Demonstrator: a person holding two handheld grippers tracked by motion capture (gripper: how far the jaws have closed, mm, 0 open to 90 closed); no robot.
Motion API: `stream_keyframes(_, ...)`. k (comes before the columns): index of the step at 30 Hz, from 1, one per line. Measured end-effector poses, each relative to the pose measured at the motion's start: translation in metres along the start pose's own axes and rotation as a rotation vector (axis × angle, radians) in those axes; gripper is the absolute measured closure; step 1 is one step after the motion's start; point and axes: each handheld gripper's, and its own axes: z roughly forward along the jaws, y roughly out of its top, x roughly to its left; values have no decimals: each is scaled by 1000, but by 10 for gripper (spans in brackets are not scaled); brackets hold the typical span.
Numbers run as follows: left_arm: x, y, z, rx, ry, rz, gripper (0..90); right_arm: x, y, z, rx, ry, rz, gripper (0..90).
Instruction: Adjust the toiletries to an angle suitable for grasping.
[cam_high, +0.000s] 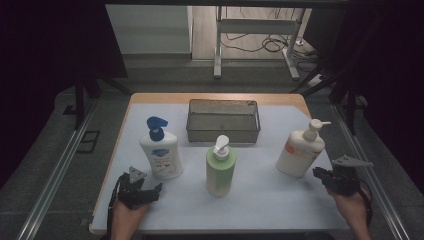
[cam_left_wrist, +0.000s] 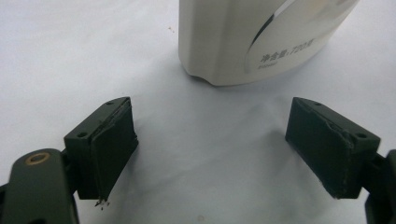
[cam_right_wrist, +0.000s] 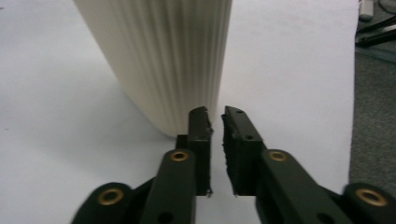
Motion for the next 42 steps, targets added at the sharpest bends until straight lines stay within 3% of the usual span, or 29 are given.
stream_keyframes(12, 0, 0, 0, 0, 0, 0, 157, -17, 10, 19, 6, 0, 25, 844)
stream_keyframes(17, 0, 0, 0, 0, 0, 0, 157, -25, 11, 28, -13, 62, 63, 841)
stream_keyframes(23, 0, 0, 0, -1, 0, -1, 157, -24, 13, 33, -20, 81, 36, 856)
stream_keyframes(42, 0, 0, 0, 0, -1, 0, 156, -20, 7, 30, -14, 114, 30, 861)
